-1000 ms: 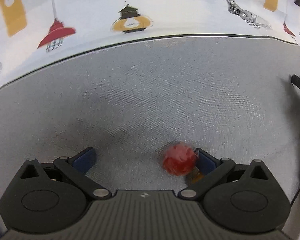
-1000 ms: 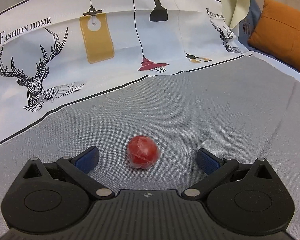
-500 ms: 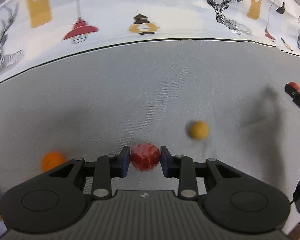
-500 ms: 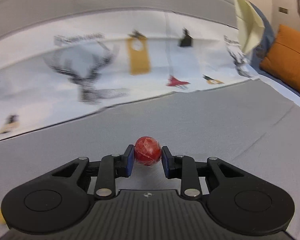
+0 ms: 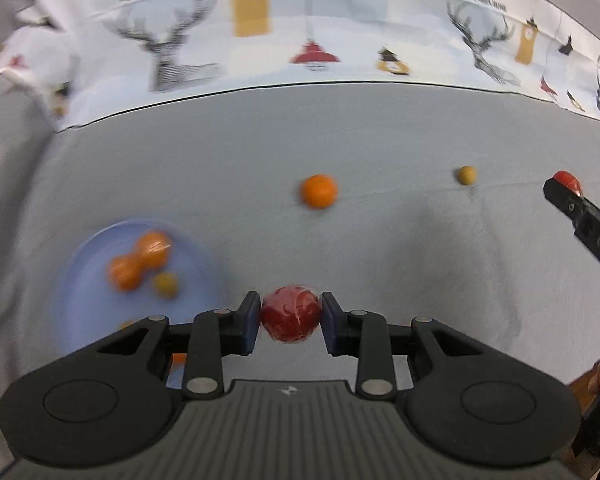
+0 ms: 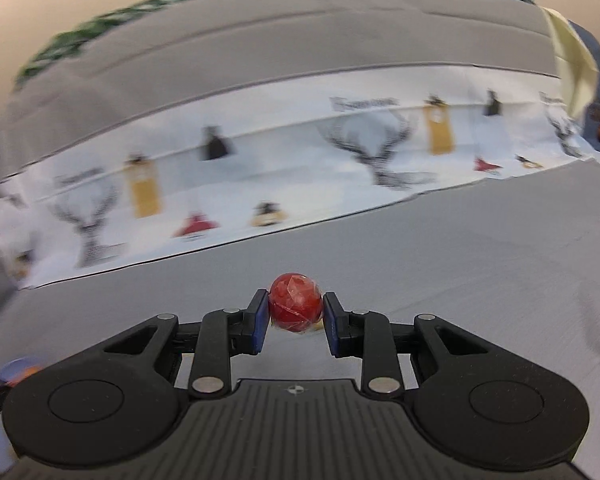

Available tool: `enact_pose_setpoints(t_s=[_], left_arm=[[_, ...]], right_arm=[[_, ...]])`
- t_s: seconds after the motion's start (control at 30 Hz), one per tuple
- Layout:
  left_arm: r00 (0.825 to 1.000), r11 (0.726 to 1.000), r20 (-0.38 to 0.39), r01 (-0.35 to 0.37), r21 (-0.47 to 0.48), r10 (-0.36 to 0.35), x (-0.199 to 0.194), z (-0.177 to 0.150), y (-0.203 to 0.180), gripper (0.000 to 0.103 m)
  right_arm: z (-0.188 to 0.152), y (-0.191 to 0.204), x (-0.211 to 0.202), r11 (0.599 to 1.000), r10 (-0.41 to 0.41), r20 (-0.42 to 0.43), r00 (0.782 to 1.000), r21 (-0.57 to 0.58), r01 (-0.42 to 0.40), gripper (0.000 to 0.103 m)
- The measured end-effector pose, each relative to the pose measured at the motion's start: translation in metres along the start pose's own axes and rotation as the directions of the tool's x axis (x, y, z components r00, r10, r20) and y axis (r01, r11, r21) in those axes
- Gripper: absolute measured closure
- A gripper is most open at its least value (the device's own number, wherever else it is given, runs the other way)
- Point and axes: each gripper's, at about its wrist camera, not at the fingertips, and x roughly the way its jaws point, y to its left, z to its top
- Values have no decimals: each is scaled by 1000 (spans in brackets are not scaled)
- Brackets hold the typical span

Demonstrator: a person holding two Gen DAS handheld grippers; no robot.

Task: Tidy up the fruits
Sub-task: 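Carry the bagged red fruit in the left tool to the plate while the right tool carries its red fruit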

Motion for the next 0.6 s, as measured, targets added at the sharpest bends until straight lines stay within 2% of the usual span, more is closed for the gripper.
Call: enact_pose_setpoints(t_s=[0.1,0.2,0.37,0.5,0.6], left_arm=[[1000,1000,9,-11,-13,11,-31,-25,33,67],[999,999,24,-26,-31,27,-56,-50,64,67],[999,996,40,-27,-86,31,-87,-93,107,67],[999,992,38,-26,-122,30,-100,-122,134,68],[999,989,38,-29,-147,34,-105,-139,151,67]], right_arm=[[-11,47,-36,996,68,-21,997,-56,-70,73],[-25,91,-66,985,151,-72,986,-73,-156,73],[-55,163,-115,940,290,-167,942,-135,-314,73],[-76,202,-144,906,336,-206,919,-195,-375,73],[-91,222,-161,888,334,-223,916,-253,-385,73]])
